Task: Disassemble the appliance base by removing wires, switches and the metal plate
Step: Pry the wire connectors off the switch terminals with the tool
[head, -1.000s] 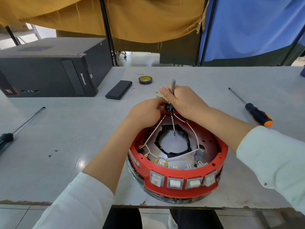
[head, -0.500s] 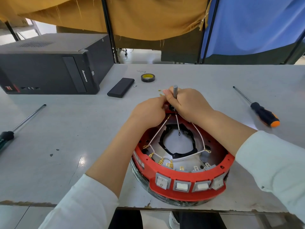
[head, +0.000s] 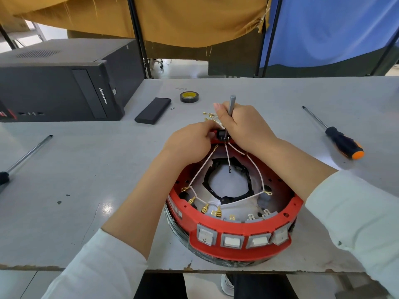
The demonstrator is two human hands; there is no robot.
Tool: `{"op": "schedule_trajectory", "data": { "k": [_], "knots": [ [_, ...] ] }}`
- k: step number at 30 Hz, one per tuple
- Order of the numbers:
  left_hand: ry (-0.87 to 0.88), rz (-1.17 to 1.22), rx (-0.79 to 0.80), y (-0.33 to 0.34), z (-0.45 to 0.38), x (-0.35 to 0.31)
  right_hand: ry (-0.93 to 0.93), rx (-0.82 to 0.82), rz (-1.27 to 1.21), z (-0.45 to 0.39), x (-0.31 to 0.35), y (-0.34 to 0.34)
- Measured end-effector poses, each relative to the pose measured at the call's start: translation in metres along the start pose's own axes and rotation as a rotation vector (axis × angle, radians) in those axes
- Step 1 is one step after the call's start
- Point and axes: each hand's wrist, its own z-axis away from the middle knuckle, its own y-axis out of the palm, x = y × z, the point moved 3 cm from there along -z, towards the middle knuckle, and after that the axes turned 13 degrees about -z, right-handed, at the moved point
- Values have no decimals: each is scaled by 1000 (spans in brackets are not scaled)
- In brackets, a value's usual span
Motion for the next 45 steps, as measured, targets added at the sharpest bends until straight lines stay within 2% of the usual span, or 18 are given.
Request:
{"op": "schedule_trajectory", "data": {
  "k": [12, 16, 26, 33, 36, 40, 43, 45],
  "knots": [
    [13, 6, 0, 0, 0, -1, 25, 39, 52, -2, -2, 2],
    [-6, 8, 7, 0, 0, 1, 34, -11, -59, -1, -2, -1],
    [-15, 10, 11, 1, 1, 0, 66, -24, -33, -1, -4, 1],
    [-25, 8, 21, -1, 2, 0, 155, -130, -245, -7, -1, -8],
    [-19, 2, 19, -1, 2, -1, 194, -61, -240, -11, 4, -17],
    [-19, 3, 11, -2, 2, 0, 150, -13, -266, -1, 15, -36],
    [-17, -3, 14, -2, 2, 0, 216, 150, -372, 21, 22, -38],
    [-14, -2, 20, -1, 1, -1, 266, 288, -352, 37, 27, -33]
  ]
}}
